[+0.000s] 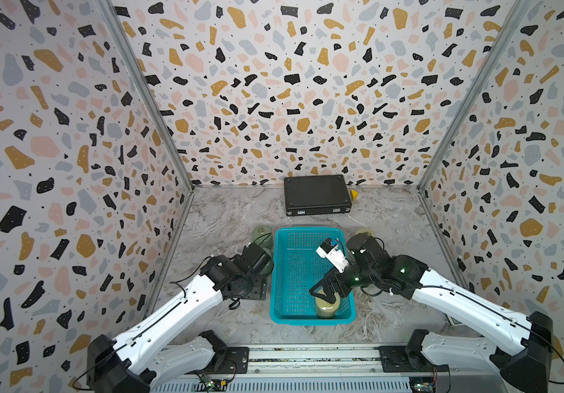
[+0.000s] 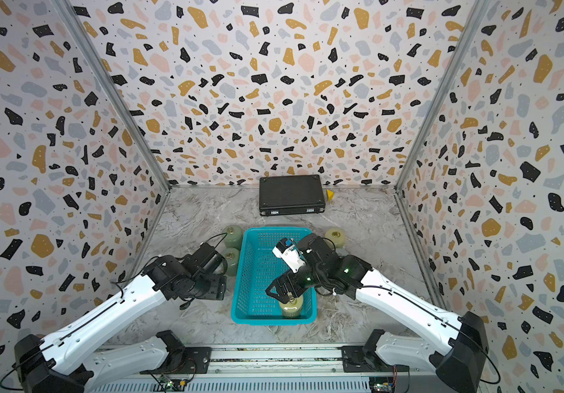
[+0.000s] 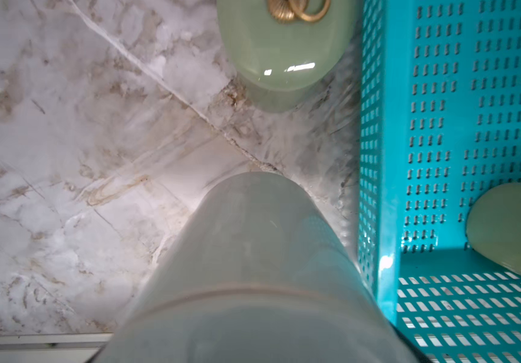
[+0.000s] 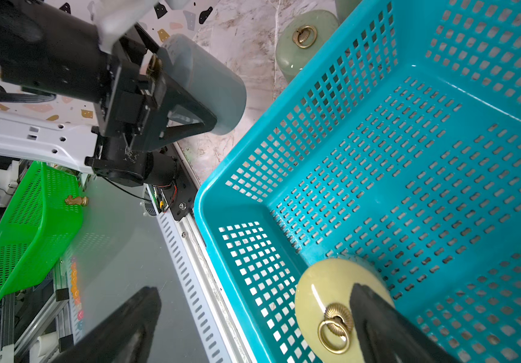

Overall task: Take the tea canister out of the basket
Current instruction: Place the tea canister at the center of the board.

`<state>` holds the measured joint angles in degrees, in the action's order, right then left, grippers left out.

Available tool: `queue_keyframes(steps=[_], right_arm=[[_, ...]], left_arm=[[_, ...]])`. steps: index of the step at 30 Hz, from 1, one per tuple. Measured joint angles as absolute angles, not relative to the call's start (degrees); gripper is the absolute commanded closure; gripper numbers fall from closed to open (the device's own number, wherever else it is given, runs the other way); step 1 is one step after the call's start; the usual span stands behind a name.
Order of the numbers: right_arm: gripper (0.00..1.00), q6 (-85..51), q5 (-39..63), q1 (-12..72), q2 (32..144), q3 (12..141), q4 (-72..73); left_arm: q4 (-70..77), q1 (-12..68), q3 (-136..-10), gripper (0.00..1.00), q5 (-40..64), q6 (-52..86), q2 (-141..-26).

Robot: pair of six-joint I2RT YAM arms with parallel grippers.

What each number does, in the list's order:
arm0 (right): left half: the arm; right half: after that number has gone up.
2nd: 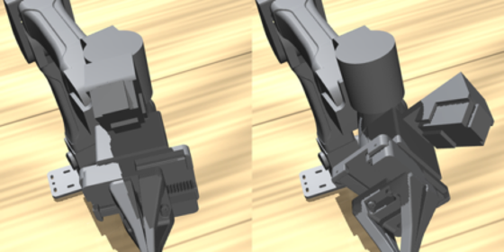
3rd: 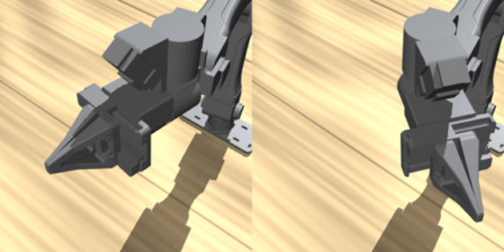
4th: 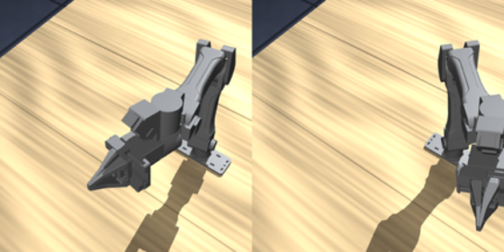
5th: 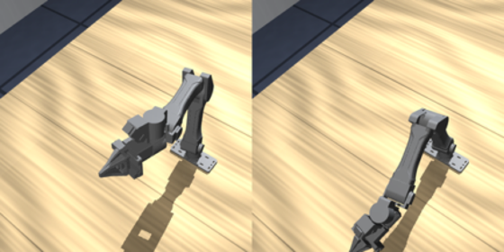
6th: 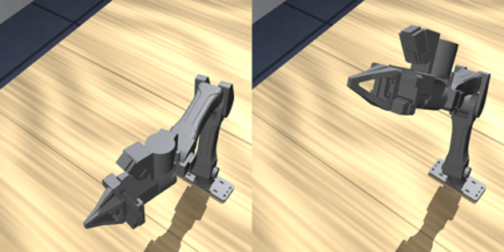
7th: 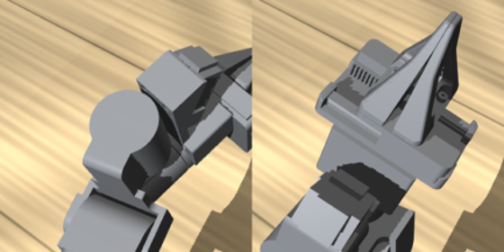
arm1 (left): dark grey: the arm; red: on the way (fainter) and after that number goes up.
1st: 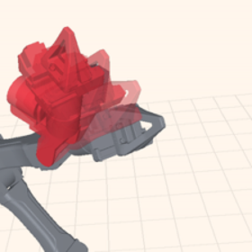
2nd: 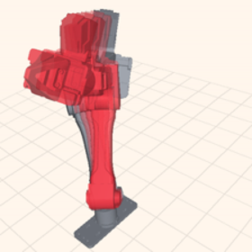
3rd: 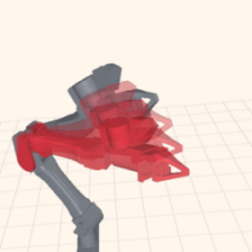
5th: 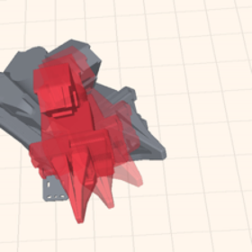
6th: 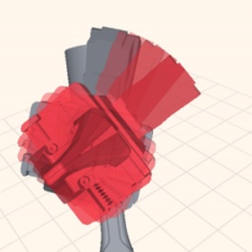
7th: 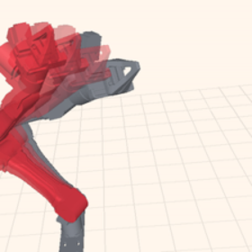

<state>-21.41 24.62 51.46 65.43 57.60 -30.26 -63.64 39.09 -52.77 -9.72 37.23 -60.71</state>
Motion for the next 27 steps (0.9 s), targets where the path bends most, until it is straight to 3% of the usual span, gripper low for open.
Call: queue_keyframes(steps=[27], right_arm=[[0.0, -21.4, 22.3, 51.7, 65.1, 57.6, -30.3]], left_arm=[[-46.7, 38.2, -46.3, 0.26, -4.9, 38.3, -73.0]])
